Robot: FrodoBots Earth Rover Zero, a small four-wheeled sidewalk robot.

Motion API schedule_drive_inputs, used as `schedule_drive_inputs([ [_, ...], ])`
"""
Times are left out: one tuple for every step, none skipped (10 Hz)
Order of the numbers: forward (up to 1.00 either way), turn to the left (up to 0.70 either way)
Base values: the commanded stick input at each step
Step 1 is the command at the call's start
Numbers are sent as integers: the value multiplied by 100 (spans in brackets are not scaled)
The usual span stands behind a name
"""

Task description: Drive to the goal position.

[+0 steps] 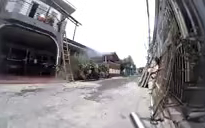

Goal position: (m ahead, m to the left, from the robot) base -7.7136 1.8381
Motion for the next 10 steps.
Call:
schedule_drive_inputs([
  [0, 70],
  [0, 70],
  [0, 70],
  [7, 63],
  [16, 54],
  [25, 45],
  [34, 36],
  [43, 27],
  [52, 18],
  [61, 9],
])
